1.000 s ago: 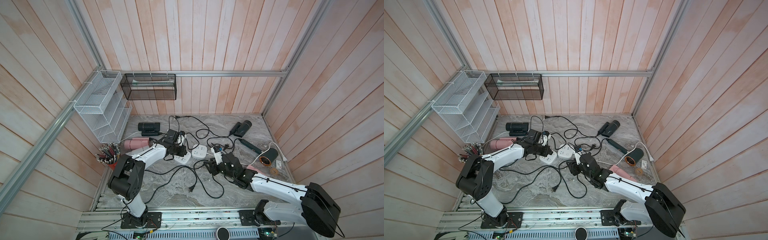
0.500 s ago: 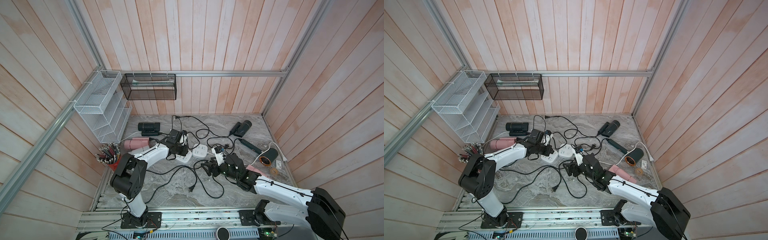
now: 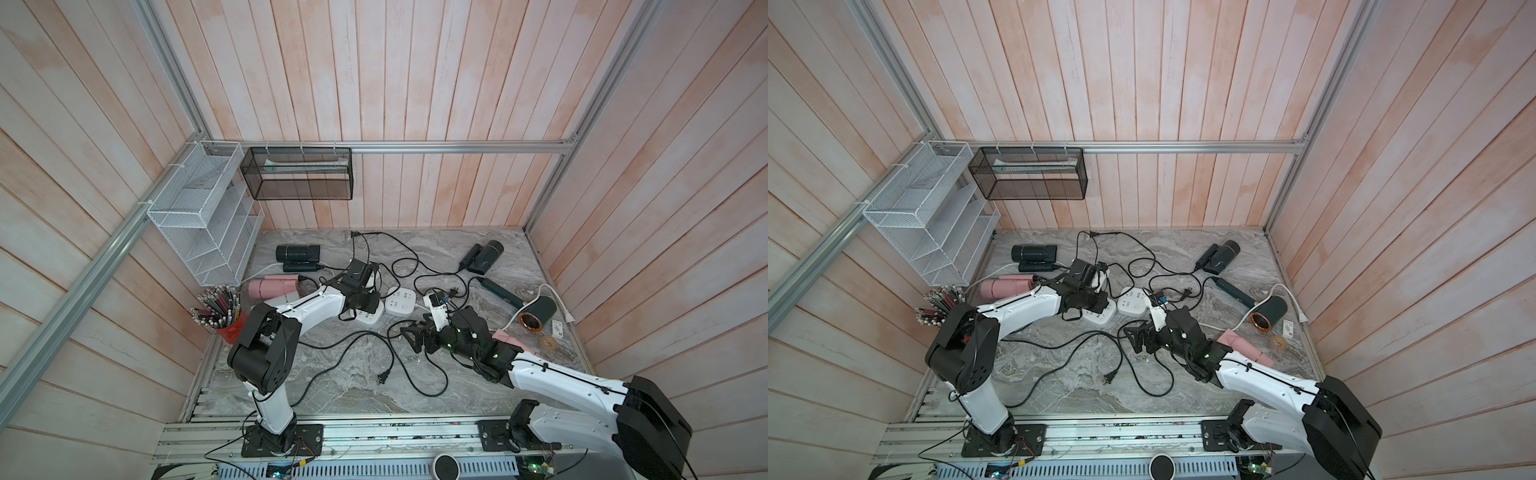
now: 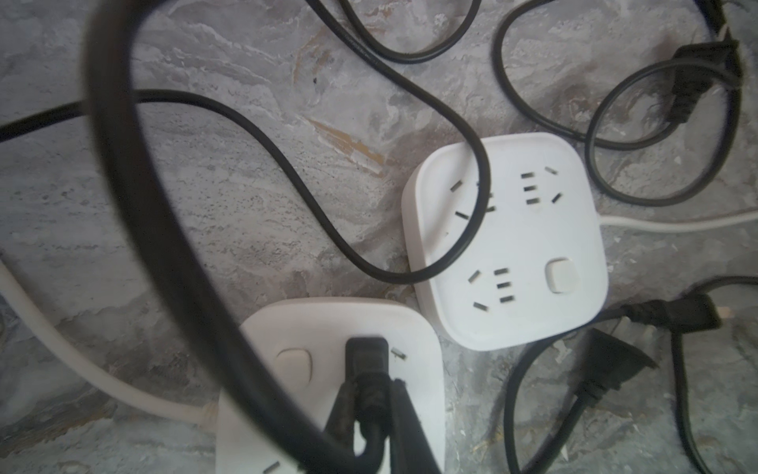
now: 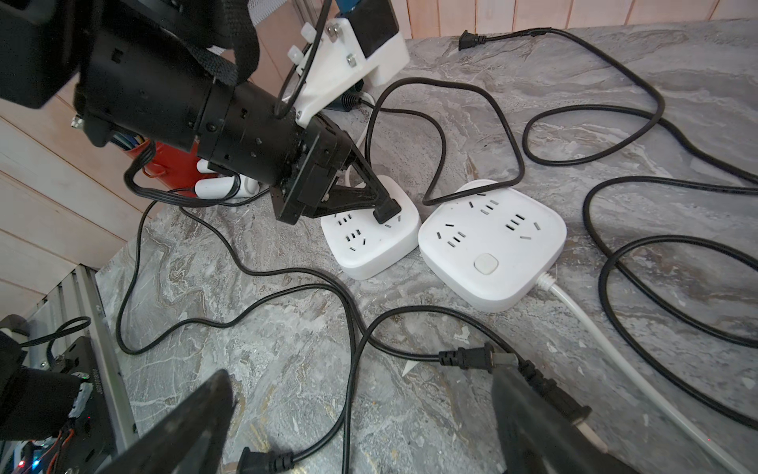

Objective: Charge the blow dryers
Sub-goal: Insert the plug into the socket.

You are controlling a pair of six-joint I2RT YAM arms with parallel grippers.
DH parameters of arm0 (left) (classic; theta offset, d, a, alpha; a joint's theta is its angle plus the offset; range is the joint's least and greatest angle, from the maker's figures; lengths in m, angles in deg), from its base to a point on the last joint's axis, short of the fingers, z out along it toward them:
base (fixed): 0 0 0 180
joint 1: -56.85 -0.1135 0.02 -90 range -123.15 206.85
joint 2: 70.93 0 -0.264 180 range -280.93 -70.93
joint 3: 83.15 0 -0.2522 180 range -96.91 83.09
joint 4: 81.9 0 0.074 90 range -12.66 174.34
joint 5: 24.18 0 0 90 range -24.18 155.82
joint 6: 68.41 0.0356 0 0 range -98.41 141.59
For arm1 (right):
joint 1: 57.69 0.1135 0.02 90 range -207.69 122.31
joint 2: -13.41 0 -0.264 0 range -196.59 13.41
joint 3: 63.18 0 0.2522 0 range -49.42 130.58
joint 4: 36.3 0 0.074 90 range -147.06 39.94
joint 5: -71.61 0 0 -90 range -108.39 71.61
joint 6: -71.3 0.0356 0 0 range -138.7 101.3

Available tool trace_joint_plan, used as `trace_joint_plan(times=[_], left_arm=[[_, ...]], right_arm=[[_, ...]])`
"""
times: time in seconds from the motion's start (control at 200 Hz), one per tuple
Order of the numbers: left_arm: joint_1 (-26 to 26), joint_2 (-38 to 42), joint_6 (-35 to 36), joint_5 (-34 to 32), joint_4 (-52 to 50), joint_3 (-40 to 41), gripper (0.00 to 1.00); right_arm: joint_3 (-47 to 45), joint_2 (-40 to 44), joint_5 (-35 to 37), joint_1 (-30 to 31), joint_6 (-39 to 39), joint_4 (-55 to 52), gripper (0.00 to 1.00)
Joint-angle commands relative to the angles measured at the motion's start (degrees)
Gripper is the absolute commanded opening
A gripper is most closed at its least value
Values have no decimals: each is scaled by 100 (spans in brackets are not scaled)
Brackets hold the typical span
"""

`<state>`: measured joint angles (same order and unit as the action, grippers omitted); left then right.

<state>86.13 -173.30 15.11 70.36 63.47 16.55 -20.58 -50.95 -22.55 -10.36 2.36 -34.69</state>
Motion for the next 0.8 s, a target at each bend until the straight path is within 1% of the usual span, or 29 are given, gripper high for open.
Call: trace_joint_plan(times=[0.0, 0.175, 0.285, 0.555, 0.795], left_arm=[[-150, -250, -130, -410, -461, -77, 12], [-394, -332, -273, -348, -453, -223, 11], [-491, -507, -309, -355, -658, -499, 11], [-495, -738, -389, -151, -580, -773, 11], [-473, -924, -219, -31, -444, -971, 11]], right_arm=[[-38, 42, 21, -16, 12, -8, 98], [-43, 11, 37, -13, 3, -25, 98], [-28, -28, 42, -18, -5, -35, 98], [-12, -85, 83, -17, -4, -59, 99], [42, -93, 163, -14, -58, -164, 99]])
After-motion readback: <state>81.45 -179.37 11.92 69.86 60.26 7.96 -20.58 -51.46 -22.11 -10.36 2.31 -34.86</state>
